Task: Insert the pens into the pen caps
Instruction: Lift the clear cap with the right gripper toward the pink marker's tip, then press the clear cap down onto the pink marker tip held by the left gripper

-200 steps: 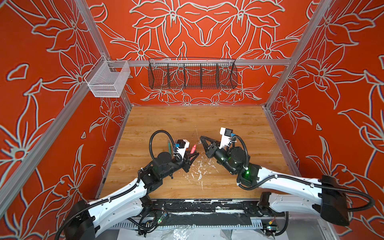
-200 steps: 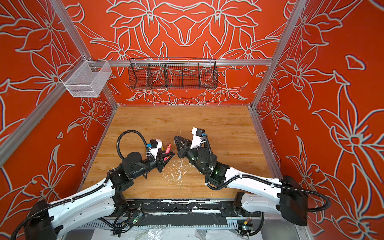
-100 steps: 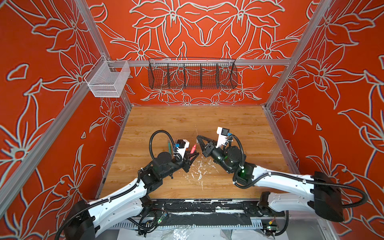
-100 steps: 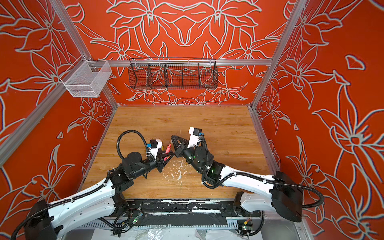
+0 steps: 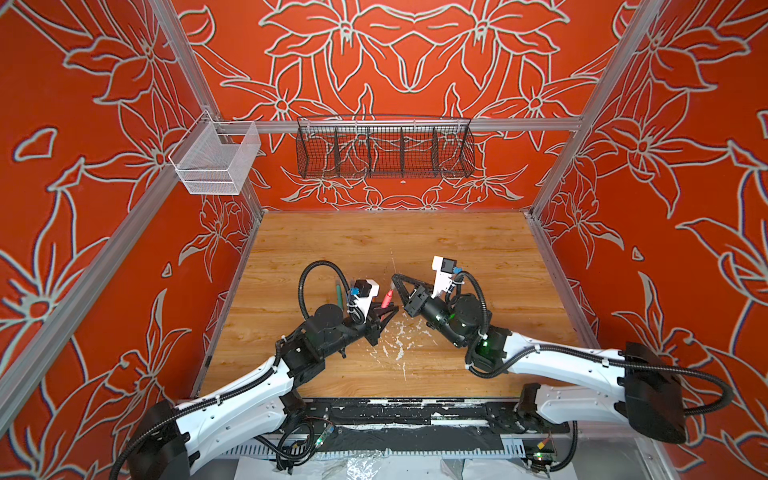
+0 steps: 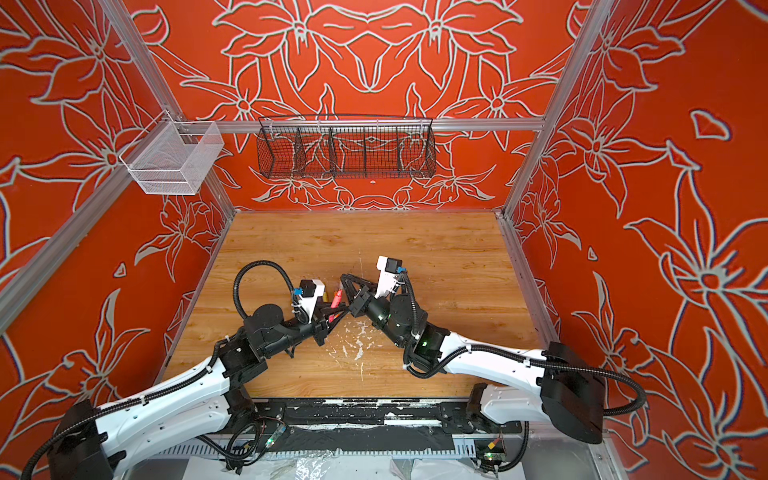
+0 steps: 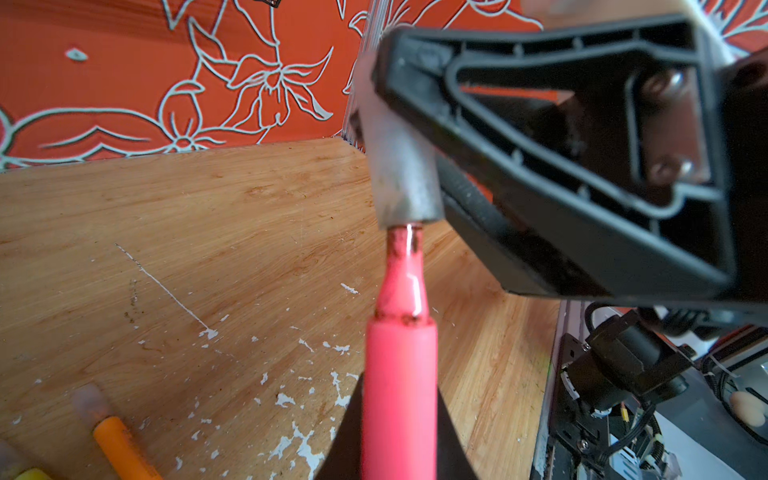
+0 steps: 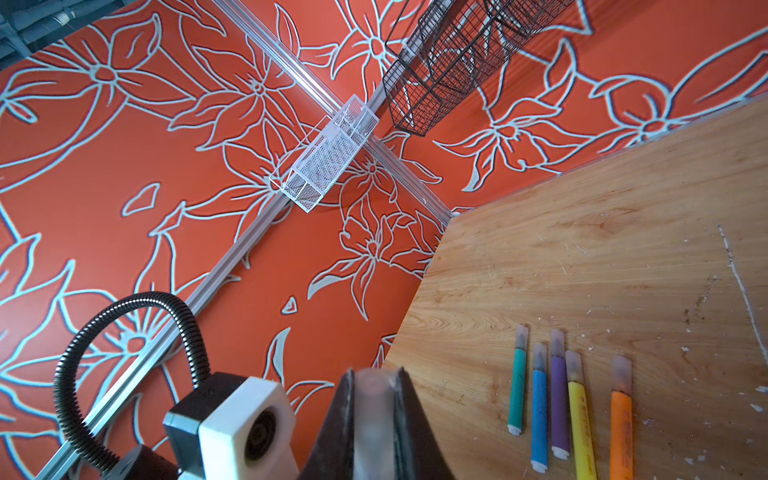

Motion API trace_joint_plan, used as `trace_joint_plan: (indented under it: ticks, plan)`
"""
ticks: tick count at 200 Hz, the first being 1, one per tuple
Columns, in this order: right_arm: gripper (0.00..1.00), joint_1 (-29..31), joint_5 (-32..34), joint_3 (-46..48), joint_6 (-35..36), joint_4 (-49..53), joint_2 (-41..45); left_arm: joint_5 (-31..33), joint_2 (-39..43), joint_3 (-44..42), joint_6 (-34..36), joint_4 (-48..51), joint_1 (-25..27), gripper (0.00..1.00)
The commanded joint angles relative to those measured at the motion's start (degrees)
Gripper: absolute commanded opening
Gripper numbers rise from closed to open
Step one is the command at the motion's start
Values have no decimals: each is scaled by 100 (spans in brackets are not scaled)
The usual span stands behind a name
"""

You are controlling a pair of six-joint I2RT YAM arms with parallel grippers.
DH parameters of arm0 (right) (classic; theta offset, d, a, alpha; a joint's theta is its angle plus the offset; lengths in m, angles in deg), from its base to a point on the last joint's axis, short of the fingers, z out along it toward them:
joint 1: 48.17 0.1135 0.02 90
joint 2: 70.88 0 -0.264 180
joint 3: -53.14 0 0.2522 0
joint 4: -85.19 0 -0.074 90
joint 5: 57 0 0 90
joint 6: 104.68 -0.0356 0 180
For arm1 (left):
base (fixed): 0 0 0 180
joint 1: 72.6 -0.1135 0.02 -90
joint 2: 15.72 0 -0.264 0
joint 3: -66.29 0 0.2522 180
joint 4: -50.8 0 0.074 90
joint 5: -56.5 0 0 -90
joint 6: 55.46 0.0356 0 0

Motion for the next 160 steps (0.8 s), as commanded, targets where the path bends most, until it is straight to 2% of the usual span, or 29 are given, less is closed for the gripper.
trace_joint_plan:
  ticks: [1, 76, 160]
  plan:
    - [0, -6, -112, 133, -127, -132, -134, -109, 134, -39, -61, -328, -1, 0]
    - [0, 11, -892, 504, -79, -1084, -581, -290, 182, -65, -371, -407, -134, 0]
    - [0, 392, -945, 964, 635, -1692, -643, -454, 272, -100, -588, -472, -207, 0]
